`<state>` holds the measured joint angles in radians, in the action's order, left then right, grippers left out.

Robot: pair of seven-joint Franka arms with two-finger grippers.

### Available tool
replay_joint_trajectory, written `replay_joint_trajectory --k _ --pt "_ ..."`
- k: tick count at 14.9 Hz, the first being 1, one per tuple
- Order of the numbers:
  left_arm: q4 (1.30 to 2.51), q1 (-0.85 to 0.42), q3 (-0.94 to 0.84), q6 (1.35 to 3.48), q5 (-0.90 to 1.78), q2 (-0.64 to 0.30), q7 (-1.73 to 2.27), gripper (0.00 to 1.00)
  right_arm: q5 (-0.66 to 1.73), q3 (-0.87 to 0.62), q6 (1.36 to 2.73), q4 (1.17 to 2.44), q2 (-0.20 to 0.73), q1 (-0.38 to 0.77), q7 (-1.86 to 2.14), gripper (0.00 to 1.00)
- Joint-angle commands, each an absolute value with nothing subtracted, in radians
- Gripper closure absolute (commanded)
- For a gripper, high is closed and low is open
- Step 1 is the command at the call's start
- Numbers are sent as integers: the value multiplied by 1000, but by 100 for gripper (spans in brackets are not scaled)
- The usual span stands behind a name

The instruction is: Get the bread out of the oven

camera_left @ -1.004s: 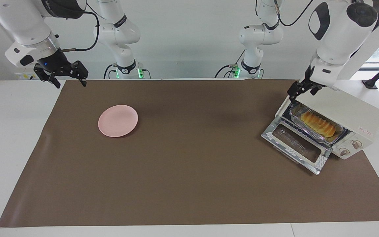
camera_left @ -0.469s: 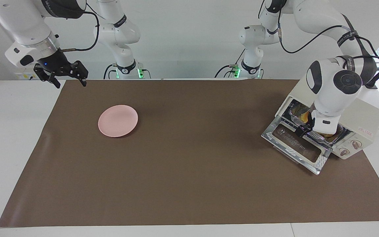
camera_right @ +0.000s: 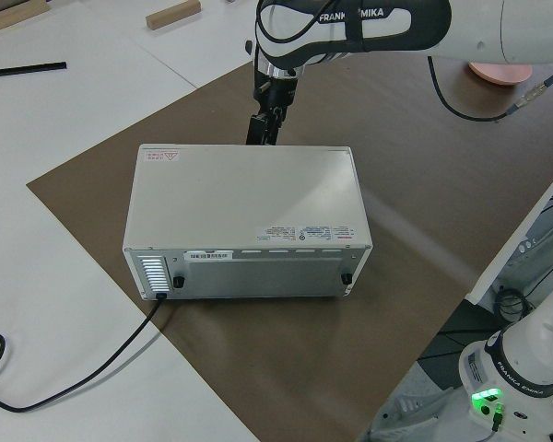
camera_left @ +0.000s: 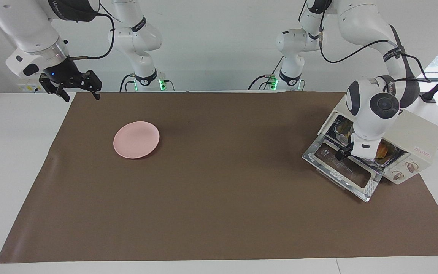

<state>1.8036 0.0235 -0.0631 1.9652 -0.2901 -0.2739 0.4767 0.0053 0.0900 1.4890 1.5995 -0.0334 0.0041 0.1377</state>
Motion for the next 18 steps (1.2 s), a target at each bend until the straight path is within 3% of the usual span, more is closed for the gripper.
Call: replay_joint_trajectory --k 1,4,5,6,11,13,16,18 --pt "1867 34 -67 2017 -313 -236 494 3 -3 80 1486 1621 -57 -8 129 0" --pt "1873 26 -67 2029 -313 -248 500 71 -3 80 1486 1621 -55 -8 129 0" --pt "1888 29 -67 2032 -313 -245 502 88 -3 80 1486 1621 -57 -8 129 0" --pt "1902 34 -67 2037 -313 -242 506 100 -3 80 1486 1621 -57 -8 129 0" --pt "1843 -7 -69 2036 -311 -261 505 100 -3 80 1486 1621 -57 -8 129 0" --pt "1684 -102 -69 1941 -301 -322 508 100 -3 80 1486 1621 -57 -8 129 0" --pt "1346 -221 -68 1731 -169 -460 573 100 -3 80 1486 1621 -57 -8 129 0" --pt "1327 -288 -69 1747 -146 -472 632 100 -3 80 1486 1621 -57 -8 129 0"
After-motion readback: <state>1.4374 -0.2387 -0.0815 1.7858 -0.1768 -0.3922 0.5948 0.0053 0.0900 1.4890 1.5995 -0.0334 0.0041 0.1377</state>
